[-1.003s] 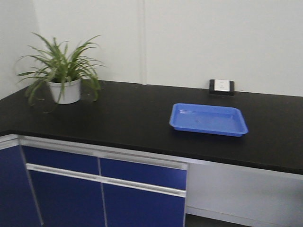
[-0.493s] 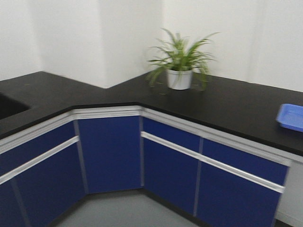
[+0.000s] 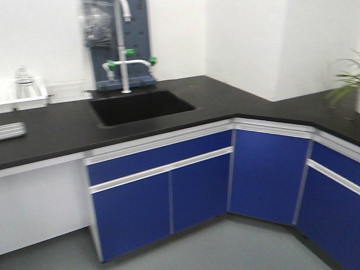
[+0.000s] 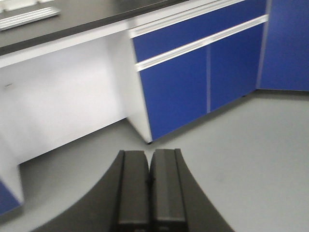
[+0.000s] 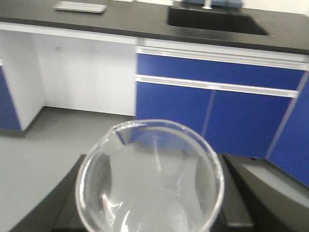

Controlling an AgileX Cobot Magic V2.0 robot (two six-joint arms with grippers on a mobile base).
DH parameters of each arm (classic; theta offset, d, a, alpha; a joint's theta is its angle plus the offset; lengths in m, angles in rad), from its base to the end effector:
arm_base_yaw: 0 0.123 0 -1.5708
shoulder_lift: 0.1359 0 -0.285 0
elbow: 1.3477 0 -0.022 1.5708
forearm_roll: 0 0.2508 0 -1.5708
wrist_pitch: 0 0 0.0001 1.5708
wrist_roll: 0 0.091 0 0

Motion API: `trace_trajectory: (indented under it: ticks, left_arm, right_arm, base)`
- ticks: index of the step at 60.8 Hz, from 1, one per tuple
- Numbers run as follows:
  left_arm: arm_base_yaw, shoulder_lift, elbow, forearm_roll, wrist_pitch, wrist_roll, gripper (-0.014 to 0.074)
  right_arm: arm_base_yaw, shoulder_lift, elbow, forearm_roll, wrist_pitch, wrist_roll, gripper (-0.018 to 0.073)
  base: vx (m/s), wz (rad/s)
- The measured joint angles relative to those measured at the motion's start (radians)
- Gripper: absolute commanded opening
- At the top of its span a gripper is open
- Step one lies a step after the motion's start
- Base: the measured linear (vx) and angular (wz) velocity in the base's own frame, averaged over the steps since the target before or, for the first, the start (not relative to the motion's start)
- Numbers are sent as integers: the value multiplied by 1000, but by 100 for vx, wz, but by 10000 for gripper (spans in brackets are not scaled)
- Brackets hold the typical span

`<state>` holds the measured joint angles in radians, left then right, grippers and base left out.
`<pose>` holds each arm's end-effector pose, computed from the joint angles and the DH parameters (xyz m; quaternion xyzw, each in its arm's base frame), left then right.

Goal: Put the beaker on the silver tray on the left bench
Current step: 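Drive the base to the bench with the silver tray, holding the beaker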

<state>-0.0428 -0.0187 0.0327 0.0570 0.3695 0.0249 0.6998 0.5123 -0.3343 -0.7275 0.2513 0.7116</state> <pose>0.0525 -0.0004 0.1700 0.0424 0.8024 0.0188 0.5949 0.0945 0.0598 0.2693 -0.2261 0.7650 0.1432 0.5858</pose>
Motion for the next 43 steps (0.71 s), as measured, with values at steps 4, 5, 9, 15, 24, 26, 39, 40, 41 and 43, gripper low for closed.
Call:
trace_trajectory:
  ticks: [4, 5, 9, 15, 24, 26, 39, 40, 41, 43]
  left_arm:
    - [0, 0, 0, 0, 0, 0, 1]
    - [0, 0, 0, 0, 0, 0, 1]
    - [0, 0, 0, 0, 0, 0, 1]
    - [0, 0, 0, 0, 0, 0, 1]
    - [0, 0, 0, 0, 0, 0, 1]
    - [0, 0, 0, 0, 0, 0, 1]
    - [0, 0, 0, 0, 0, 0, 1]
    - [0, 0, 0, 0, 0, 0, 1]
    - [0, 0, 0, 0, 0, 0, 1]
    - [0, 0, 0, 0, 0, 0, 1]
  right_arm:
    - [0, 0, 0, 0, 0, 0, -11]
    - [0, 0, 0, 0, 0, 0, -11]
    - [0, 0, 0, 0, 0, 0, -11]
    - [0, 0, 0, 0, 0, 0, -11]
    - [0, 0, 0, 0, 0, 0, -11]
    - [0, 0, 0, 0, 0, 0, -11]
    - [0, 0, 0, 0, 0, 0, -11]
    - [0, 0, 0, 0, 0, 0, -11]
    - [0, 0, 0, 0, 0, 0, -11]
    - [0, 0, 0, 0, 0, 0, -11]
  base:
    - [-12, 66]
    - [-11, 66]
    - [-10, 67]
    - [-6, 70]
    - [-1, 72]
    - [4, 71]
    - [9, 50]
    - [12, 33]
    - [12, 31]
    - [13, 28]
